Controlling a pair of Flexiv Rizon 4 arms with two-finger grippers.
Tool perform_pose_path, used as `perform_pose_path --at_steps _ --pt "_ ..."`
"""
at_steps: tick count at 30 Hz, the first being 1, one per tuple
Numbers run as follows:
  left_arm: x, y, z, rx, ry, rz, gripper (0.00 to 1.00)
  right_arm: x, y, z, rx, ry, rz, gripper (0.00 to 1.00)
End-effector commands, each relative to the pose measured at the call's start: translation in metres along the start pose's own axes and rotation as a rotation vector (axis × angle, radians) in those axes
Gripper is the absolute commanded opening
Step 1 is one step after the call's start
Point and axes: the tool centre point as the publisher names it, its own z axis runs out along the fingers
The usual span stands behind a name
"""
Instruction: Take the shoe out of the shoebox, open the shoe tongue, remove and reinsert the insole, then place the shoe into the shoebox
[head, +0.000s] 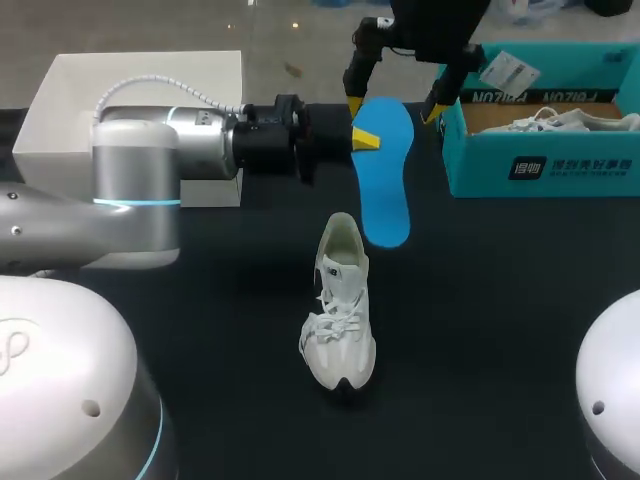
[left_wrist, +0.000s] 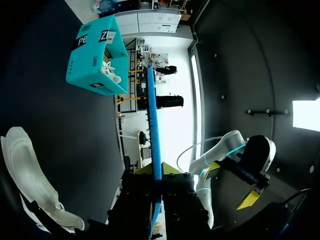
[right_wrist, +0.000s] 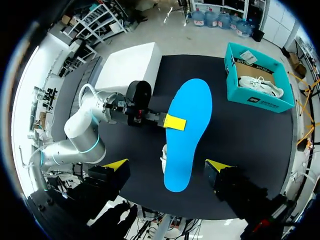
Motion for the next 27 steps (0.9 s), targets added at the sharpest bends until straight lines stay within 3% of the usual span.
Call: perform_pose_path --at_steps 1,7,15,27 --pt "0.004 0.002 -0.001 0.000 -0.009 0.006 0.00 0.003 0.011 0.002 0.059 -0.182 0.058 1.00" --pt "0.006 0.002 0.001 0.006 -0.004 0.014 0.00 0.002 0.016 0.008 -0.017 -0.195 0.219 1.00" --pt "0.007 0.004 0.000 0.006 -0.003 0.013 0.00 0.002 0.018 0.019 -0.009 -0.215 0.205 1.00" --pt "0.008 0.005 0.000 0.009 0.000 0.018 0.00 0.002 0.019 0.018 -0.008 -0.206 0.210 1.00"
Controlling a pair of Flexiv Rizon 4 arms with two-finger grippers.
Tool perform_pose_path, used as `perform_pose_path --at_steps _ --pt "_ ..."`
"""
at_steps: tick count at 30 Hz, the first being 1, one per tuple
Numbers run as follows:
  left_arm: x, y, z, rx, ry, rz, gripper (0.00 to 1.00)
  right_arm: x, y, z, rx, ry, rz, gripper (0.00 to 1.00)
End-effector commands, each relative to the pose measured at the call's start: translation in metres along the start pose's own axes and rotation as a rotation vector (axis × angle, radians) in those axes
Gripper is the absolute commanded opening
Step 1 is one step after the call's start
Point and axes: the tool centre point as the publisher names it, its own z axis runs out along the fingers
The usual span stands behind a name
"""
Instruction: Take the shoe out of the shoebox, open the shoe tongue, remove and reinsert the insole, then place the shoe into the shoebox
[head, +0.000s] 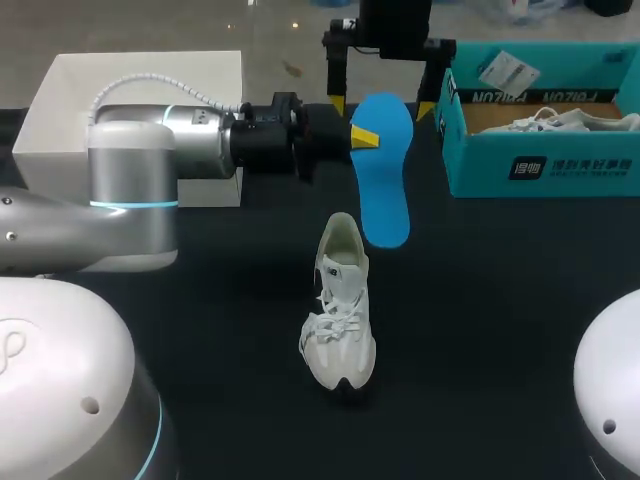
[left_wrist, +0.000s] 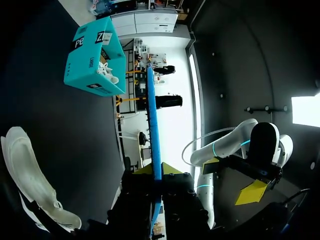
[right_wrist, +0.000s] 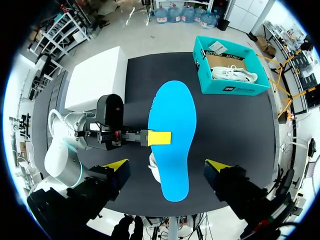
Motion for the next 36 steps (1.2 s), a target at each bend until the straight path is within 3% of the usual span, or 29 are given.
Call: perform_pose_path --at_steps 1,18,19,21,22,25,27,28,36 --pt "0.000 0.001 0.001 0.003 -0.003 0.000 0.00 -0.002 0.000 0.001 0.000 0.005 0.000 1.00" --pt "-0.001 0.001 -0.004 0.025 -0.006 -0.002 0.00 -0.002 0.000 0.001 0.000 0.005 0.000 1.00" --pt "-0.001 0.001 -0.005 0.027 -0.006 -0.003 0.00 -0.008 0.000 0.002 -0.040 0.151 -0.042 1.00" --pt "-0.001 0.001 -0.006 0.030 -0.006 -0.004 0.00 -0.018 -0.003 0.007 -0.100 0.287 -0.069 1.00" --pt "-0.001 0.002 -0.007 0.032 -0.006 -0.004 0.00 -0.023 -0.004 0.008 -0.087 0.385 -0.069 1.00" --pt "-0.001 0.002 -0.009 0.038 -0.004 -0.006 0.00 -0.037 0.002 0.021 -0.002 0.496 -0.012 1.00" --pt "0.000 0.002 -0.011 0.042 -0.005 -0.005 0.00 -0.041 0.004 0.026 0.021 0.467 0.012 1.00" --pt "0.000 0.003 -0.011 0.045 -0.005 -0.005 0.00 -0.042 0.005 0.027 0.038 0.401 0.036 1.00" --pt "0.001 0.003 -0.013 0.056 -0.008 -0.002 0.00 -0.042 0.005 0.027 0.038 0.401 0.036 1.00"
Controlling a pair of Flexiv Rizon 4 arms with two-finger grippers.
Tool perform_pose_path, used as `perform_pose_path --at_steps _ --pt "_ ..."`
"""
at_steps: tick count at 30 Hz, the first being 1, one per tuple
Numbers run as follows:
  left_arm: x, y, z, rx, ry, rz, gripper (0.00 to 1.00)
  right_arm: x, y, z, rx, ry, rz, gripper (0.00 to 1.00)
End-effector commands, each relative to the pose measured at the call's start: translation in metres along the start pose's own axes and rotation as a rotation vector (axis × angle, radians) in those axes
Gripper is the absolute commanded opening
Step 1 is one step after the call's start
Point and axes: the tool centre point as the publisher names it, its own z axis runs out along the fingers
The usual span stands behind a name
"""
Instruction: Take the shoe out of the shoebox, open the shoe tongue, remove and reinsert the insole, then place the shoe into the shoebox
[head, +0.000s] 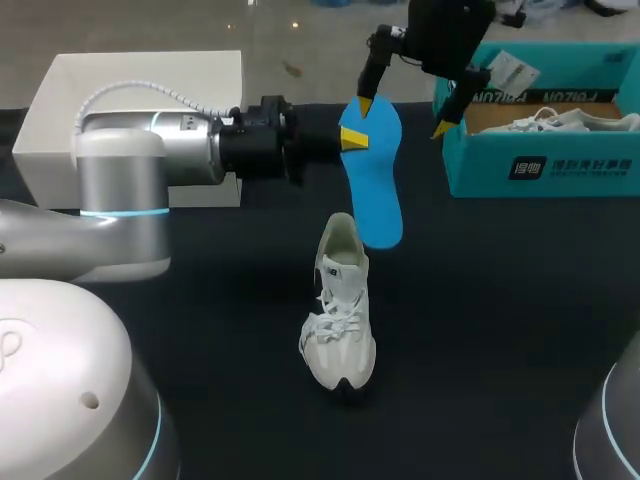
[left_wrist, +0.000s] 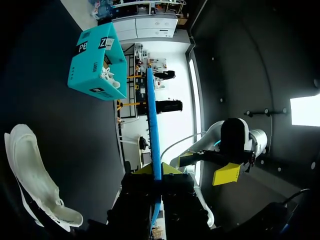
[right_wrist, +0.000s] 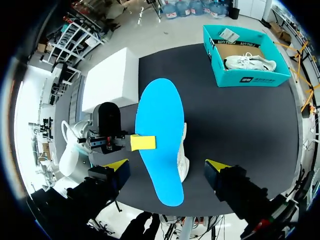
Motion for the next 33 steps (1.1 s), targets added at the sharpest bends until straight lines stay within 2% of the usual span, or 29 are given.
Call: perform_pose_path --at_steps 1,7,9,10,11,13,15,17,29,33 --pt "0.001 0.002 0.000 0.009 -0.003 0.002 0.00 -0.015 -0.002 0.002 -0.005 0.136 0.000 1.00" --pt "0.003 0.003 -0.001 0.019 0.001 0.005 0.00 -0.015 -0.002 0.002 -0.005 0.136 0.000 1.00" --pt "0.003 0.004 -0.003 0.024 0.007 0.003 0.00 -0.022 -0.002 -0.001 -0.058 0.285 -0.075 1.00" --pt "0.004 0.004 -0.003 0.025 0.008 0.003 0.00 -0.025 -0.002 -0.001 -0.079 0.307 -0.096 1.00" --pt "0.003 0.004 -0.004 0.026 0.008 0.003 0.00 -0.028 -0.002 -0.001 -0.084 0.375 -0.121 1.00" --pt "0.003 0.004 -0.004 0.027 0.006 0.003 0.00 -0.033 -0.001 -0.002 -0.055 0.504 -0.117 1.00" --pt "0.003 0.003 -0.004 0.026 0.006 0.003 0.00 -0.039 0.001 0.001 -0.008 0.557 -0.089 1.00" --pt "0.004 0.003 -0.005 0.026 0.006 0.005 0.00 -0.044 0.004 0.003 0.036 0.543 -0.069 1.00" --pt "0.005 0.002 -0.009 0.036 0.004 0.011 0.00 -0.044 0.004 0.003 0.036 0.543 -0.069 1.00" --pt "0.006 0.002 -0.010 0.040 0.004 0.011 0.00 -0.045 0.002 0.009 0.013 0.773 -0.099 1.00"
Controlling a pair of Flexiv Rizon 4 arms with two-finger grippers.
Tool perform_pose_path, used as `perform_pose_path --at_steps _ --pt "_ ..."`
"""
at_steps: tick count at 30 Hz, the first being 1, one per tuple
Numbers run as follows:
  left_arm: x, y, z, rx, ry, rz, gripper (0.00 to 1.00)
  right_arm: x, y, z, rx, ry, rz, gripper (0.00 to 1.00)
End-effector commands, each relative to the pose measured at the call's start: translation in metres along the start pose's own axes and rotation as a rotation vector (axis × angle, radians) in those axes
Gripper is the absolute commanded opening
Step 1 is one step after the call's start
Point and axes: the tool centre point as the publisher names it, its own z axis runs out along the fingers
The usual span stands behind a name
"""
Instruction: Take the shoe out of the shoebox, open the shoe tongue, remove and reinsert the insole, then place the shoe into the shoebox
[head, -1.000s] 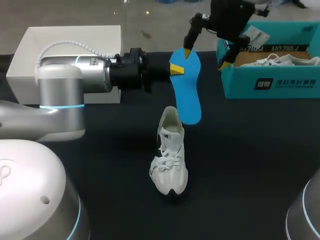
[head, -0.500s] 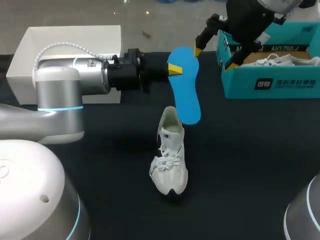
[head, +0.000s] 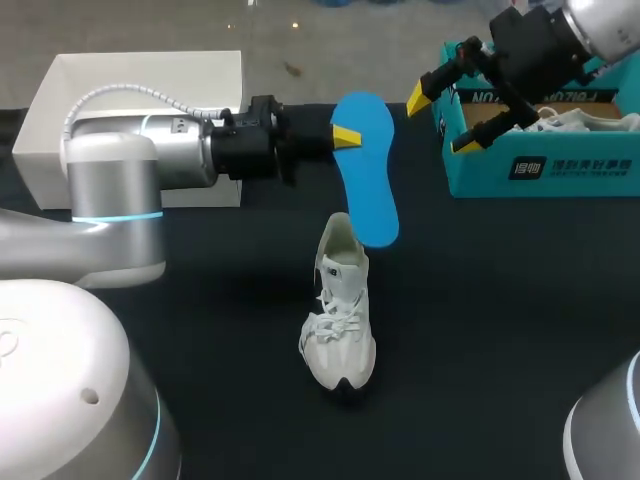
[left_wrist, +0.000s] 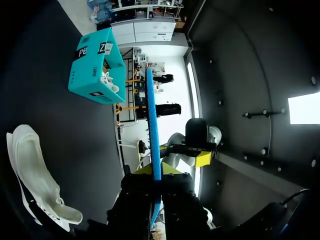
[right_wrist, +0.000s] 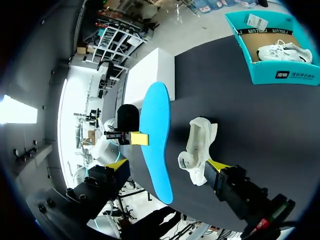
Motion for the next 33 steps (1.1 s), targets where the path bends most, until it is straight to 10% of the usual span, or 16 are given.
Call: perform_pose_path --at_steps 1,11,33 --pt "0.000 0.002 -0.001 0.006 -0.004 -0.001 0.00 -0.007 -0.005 0.007 -0.027 0.320 -0.032 1.00" --pt "0.003 0.001 -0.004 0.008 -0.008 0.003 0.00 -0.016 -0.010 0.012 0.025 0.639 0.028 1.00" --pt "0.009 -0.002 -0.006 -0.015 0.035 -0.018 0.00 -0.025 -0.014 0.013 -0.036 0.587 0.012 1.00"
